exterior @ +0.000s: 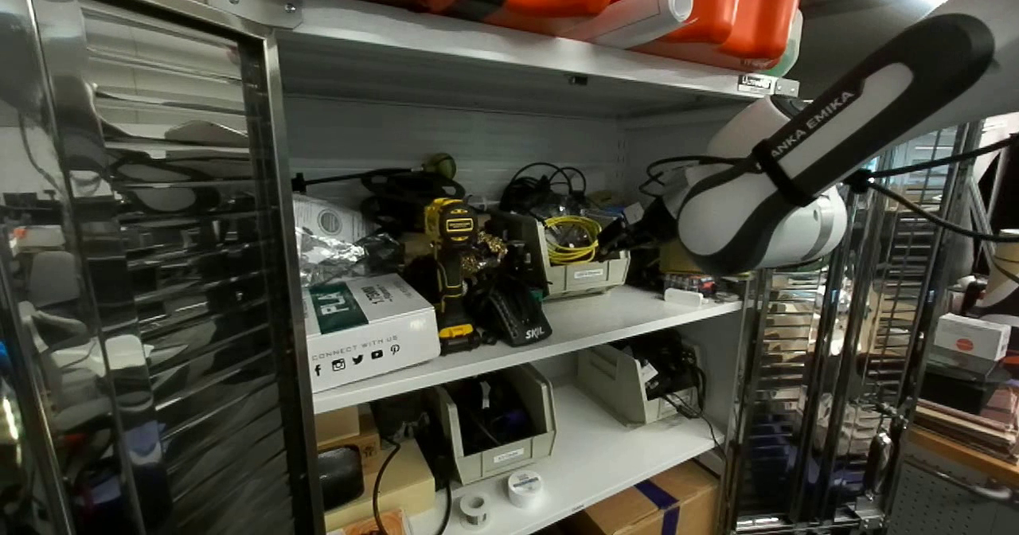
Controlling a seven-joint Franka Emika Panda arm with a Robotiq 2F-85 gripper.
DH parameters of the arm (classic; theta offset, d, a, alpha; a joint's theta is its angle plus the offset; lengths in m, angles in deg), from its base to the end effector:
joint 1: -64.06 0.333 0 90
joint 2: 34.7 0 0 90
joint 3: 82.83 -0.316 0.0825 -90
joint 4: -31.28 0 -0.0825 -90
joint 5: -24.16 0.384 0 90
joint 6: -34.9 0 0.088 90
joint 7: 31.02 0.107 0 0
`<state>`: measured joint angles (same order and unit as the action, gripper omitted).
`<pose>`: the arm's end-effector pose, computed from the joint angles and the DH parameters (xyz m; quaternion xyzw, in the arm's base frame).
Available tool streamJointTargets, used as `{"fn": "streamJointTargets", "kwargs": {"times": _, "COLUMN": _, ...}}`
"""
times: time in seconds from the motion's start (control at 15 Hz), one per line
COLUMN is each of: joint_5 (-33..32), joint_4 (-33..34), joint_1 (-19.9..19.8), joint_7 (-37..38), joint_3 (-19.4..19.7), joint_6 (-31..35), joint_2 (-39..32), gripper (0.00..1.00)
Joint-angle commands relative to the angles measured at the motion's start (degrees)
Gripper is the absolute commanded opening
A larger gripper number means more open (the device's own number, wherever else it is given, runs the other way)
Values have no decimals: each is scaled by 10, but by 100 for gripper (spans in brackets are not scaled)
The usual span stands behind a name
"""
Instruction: Pick up the yellow cable and put it in the tool box
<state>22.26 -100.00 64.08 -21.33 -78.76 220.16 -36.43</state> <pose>0.5663 -0.0366 0.4488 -0.8932 0.0915 -0.4401 0.0148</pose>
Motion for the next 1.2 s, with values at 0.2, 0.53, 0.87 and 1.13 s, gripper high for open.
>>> {"fn": "streamJointTargets", "kwargs": {"times": 0.2, "joint_5": 6, "joint_4": -93, "joint_1": -16, "joint_7": -73, "joint_3": 2, "joint_6": -222, "joint_2": 208, "gripper": 100}}
{"fn": "streamJointTargets", "kwargs": {"times": 0.53, "joint_5": 41, "joint_4": -53, "joint_1": -15, "joint_7": -152, "joint_3": 43, "joint_6": -486, "joint_2": 287, "gripper": 100}}
{"fn": "streamJointTargets", "kwargs": {"times": 0.87, "joint_5": 48, "joint_4": 26, "joint_1": -17, "joint_7": -192, "joint_3": 65, "joint_6": -732, "joint_2": 312, "gripper": 100}}
{"fn": "streamJointTargets", "kwargs": {"times": 1.13, "joint_5": 57, "joint_4": 38, "joint_1": -25, "joint_7": -211, "joint_3": 63, "joint_6": -797, "joint_2": 315, "gripper": 100}}
